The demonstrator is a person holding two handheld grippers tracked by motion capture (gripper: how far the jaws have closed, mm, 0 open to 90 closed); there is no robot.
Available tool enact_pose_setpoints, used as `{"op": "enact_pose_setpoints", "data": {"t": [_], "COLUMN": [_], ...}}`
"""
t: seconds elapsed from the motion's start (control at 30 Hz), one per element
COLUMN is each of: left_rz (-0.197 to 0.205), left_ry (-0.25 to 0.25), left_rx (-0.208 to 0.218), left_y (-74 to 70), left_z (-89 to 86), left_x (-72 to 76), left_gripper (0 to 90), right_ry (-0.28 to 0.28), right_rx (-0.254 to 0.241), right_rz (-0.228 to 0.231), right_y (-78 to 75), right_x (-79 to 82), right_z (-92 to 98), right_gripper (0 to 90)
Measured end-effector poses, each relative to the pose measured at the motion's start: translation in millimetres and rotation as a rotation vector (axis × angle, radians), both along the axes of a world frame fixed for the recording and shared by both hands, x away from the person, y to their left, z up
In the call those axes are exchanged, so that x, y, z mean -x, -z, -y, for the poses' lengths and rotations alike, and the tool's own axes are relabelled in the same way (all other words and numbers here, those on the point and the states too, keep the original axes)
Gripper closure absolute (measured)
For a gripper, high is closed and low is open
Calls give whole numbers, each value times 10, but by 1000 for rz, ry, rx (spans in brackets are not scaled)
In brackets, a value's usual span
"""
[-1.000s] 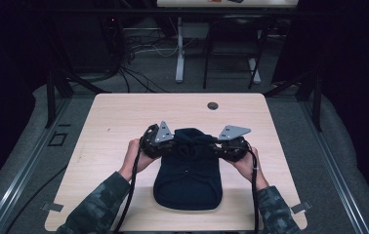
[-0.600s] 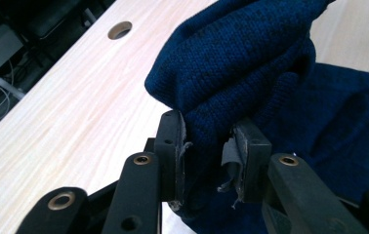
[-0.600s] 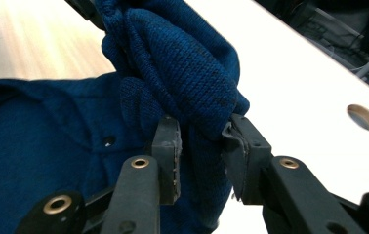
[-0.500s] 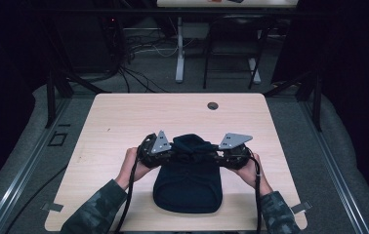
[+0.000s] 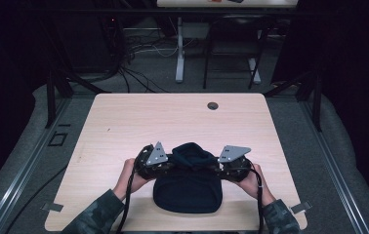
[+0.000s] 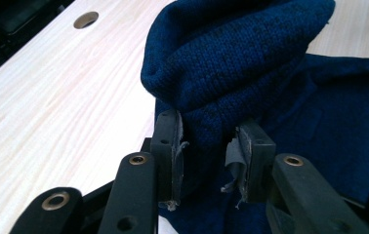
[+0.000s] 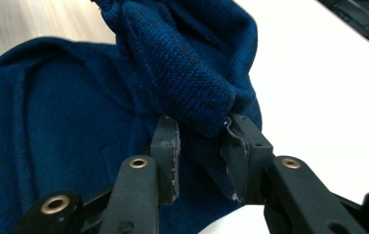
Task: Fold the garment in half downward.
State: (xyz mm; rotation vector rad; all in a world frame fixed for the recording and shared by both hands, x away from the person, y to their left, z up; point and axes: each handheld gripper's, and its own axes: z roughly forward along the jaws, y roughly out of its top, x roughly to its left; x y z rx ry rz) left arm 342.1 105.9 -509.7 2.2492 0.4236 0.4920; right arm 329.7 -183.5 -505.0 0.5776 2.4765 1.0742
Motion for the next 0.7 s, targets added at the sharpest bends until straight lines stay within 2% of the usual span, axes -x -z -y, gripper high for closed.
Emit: {"op": "enact_pose_setpoints", "data": {"t": [0.13, 0.23, 0.4, 0.57, 0.7], "left_rz": [-17, -32, -49, -66, -84], "left_ry": [-16, -9, -13, -4, 12], "left_rx": [30, 42, 32, 36, 18], "left_y": [51, 94, 156, 227, 283], "left_z": [-1, -16, -22, -40, -52], "left_x": [50, 87, 145, 200, 242], "left_gripper": [663, 659, 649, 631, 595], "right_ry": [2, 4, 0, -13, -18], "right_rx": [-4, -13, -23, -2, -13], "right_rz": [-12, -14, -32, -50, -81], "right_y": [32, 54, 102, 177, 247], "right_x": [41, 68, 114, 171, 221], "right_z": [2, 12, 16, 3, 8], "right_gripper": [656, 658, 659, 653, 651]}}
